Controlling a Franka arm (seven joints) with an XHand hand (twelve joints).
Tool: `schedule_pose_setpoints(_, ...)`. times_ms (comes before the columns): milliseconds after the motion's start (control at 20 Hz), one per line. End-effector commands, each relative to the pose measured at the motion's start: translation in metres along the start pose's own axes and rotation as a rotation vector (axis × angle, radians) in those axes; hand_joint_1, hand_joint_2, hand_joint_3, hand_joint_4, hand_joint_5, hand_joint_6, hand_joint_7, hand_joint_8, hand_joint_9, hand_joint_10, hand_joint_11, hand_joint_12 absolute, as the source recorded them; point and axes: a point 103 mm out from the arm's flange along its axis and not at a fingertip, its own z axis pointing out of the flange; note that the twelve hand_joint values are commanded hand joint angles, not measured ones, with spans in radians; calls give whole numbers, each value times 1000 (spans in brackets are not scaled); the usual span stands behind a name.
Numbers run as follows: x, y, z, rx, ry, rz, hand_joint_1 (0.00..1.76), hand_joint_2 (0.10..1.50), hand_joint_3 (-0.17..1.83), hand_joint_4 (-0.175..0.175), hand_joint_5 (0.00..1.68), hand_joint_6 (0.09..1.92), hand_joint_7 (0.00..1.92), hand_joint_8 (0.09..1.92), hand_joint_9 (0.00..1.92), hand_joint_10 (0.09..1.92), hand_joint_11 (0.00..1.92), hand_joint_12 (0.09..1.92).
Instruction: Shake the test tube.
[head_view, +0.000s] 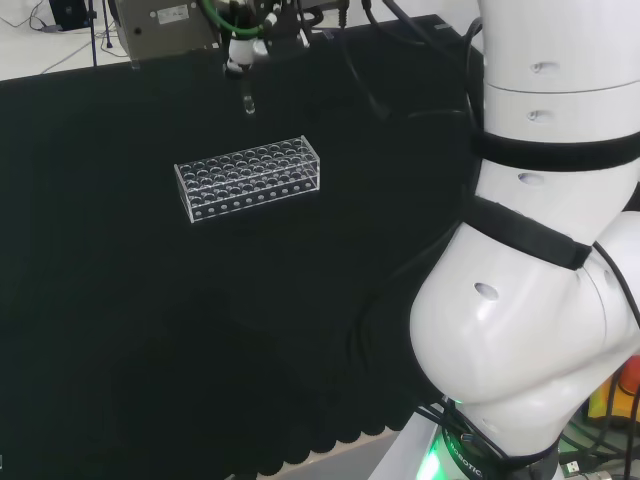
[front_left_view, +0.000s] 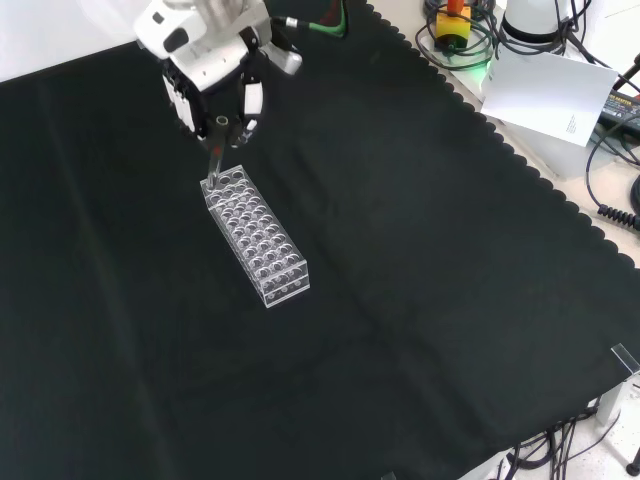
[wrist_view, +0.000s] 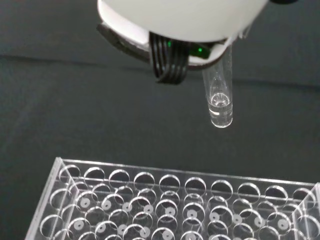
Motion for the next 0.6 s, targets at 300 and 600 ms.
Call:
schedule_pose_setpoints(300,-4,-36,-24,-8,26,8,1442,582,682,-175,1322,380,1429,678,1573,87,1355,781)
schedule_pose_setpoints(600,17,-39,-24,-9,60,-12,1442,580,684,-175,1323,380,1430,678,1575,87,1354,780)
